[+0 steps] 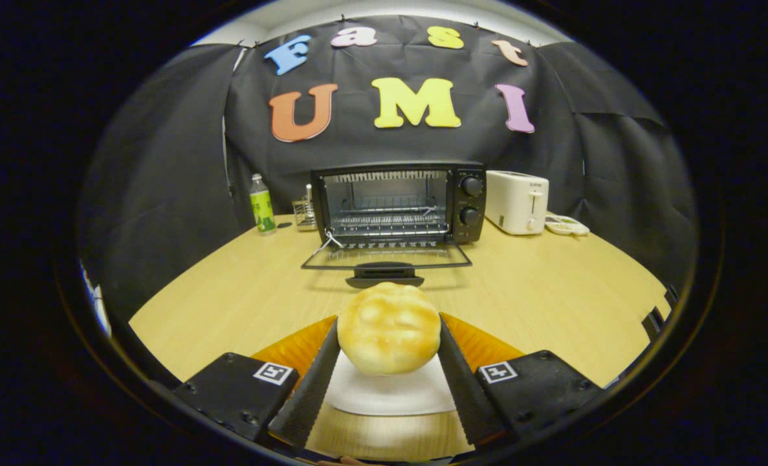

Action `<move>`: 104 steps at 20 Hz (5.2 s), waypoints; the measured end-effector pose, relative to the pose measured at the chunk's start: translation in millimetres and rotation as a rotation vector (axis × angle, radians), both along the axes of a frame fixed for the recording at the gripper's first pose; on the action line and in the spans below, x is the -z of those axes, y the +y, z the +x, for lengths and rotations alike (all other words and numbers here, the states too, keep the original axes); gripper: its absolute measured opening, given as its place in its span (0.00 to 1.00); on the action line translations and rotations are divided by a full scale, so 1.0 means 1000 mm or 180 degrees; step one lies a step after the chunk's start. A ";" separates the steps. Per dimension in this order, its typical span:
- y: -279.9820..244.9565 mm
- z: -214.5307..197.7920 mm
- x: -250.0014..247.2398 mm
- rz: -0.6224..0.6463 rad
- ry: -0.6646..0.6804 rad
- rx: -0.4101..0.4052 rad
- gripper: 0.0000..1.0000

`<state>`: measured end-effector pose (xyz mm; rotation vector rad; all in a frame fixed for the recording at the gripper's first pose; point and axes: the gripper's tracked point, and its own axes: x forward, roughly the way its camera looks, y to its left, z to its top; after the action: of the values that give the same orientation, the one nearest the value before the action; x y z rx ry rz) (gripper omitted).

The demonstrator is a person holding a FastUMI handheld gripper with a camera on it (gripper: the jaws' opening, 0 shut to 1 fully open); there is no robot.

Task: Open the toaster oven, put the food inside, and close the toaster oven door.

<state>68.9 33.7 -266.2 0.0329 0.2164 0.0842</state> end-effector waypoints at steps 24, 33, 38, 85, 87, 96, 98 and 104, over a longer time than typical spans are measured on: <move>0.033 0.166 -0.126 0.1553 -0.0508 -0.0608 0.89; 0.041 0.244 -0.093 0.1748 0.0033 -0.0631 0.89; 0.018 0.291 -0.096 0.1855 0.0004 -0.0384 0.90; 0.027 0.133 0.015 0.0352 0.1486 0.0016 1.00; 0.032 0.131 0.022 0.0346 0.1552 0.0009 1.00; 0.037 0.140 0.026 0.0278 0.1526 0.0166 1.00; 0.036 0.140 0.025 0.0269 0.1519 0.0174 1.00; 0.036 0.139 -0.005 0.0179 0.1188 0.0197 1.00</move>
<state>208.0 70.1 -261.3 0.1115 0.5858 0.0217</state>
